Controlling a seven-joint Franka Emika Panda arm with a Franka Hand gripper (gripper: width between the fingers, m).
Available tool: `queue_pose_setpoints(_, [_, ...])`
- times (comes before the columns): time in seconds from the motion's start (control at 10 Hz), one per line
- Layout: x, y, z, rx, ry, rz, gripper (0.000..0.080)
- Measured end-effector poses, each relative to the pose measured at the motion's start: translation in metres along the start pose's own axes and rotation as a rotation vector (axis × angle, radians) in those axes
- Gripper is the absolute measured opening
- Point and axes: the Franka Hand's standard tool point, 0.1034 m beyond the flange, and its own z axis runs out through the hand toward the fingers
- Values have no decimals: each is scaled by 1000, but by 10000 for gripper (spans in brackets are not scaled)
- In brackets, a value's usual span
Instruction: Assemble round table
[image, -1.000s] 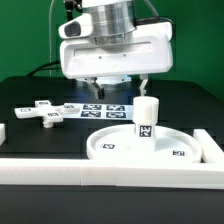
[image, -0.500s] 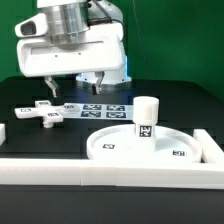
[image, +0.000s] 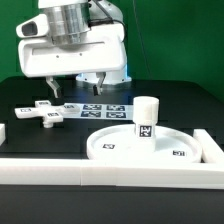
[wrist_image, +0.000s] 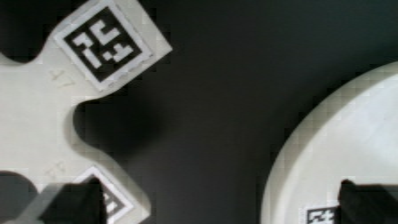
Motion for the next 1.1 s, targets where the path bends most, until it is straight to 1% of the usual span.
queue_pose_setpoints(0.1, [3, 2, 1, -22, 3, 12, 649])
queue_pose_setpoints(0.3, [6, 14, -1, -22, 12, -1, 649])
queue_pose_setpoints(0.6, [5, 11, 0, -22, 9, -12, 649])
queue_pose_setpoints(0.8, [4, 8, 1, -27, 15, 80, 649])
queue_pose_setpoints(0.9, [6, 17, 1, -24, 21, 44, 649])
queue_pose_setpoints(1.0, [6, 29, 2, -16, 17, 40, 649])
queue_pose_setpoints(1.1, [6, 38, 2, -17, 17, 18, 649])
